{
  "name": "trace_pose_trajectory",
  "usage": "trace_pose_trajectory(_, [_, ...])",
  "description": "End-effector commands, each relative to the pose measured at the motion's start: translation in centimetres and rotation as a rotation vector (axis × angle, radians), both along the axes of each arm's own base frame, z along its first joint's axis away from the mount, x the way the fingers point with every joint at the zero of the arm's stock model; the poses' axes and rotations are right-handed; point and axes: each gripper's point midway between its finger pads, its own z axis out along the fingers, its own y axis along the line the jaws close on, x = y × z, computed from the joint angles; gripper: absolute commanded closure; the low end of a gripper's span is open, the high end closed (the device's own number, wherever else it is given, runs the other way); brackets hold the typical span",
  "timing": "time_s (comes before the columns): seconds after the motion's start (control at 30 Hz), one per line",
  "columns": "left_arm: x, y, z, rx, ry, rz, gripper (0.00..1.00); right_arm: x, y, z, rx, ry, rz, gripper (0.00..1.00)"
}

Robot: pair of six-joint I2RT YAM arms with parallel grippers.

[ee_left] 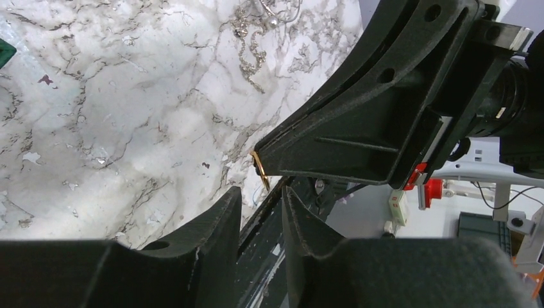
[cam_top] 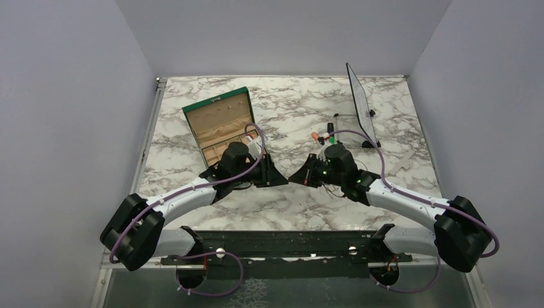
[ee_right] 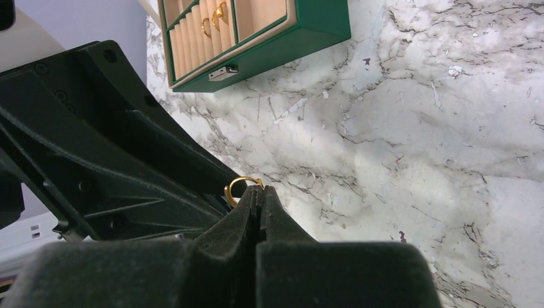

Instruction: Organize the mixed jewelry

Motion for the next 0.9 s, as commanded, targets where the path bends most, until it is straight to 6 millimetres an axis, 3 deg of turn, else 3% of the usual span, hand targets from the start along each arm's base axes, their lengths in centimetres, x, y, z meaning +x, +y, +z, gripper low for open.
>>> trace_pose_trajectory(0.0, [0.5, -0.8, 1.2, -0.034, -0.037, -0.016, 0.7, -0.1, 0.5, 1.2, 0.049, -0.02, 0.023, 0.99])
trace_pose_trajectory(0.3, [0.9, -1.0, 1.1, -0.03, -0.035, -0.007, 0.72, -0.1, 0.7, 1.1, 0.051, -0.018, 0.032, 0.99])
trace_pose_trajectory(0.57, [1.1, -1.1, 0.9, -0.02, -0.042, -0.015, 0.98, -0.3, 0.8, 1.1, 0.055, -0.019, 0.041, 0.99])
trace_pose_trajectory(0.7, [1.0, -1.0, 0.8, -0.008, -0.05, -0.025, 1.0, -0.1, 0.7, 1.2, 0.047, -0.022, 0.033, 0.99])
trace_pose_trajectory(0.87, [0.7, -0.7, 1.2, 0.013, -0.077, -0.051, 1.0, 0.0, -0.2, 2.3, 0.065, -0.048, -0.018, 0.74])
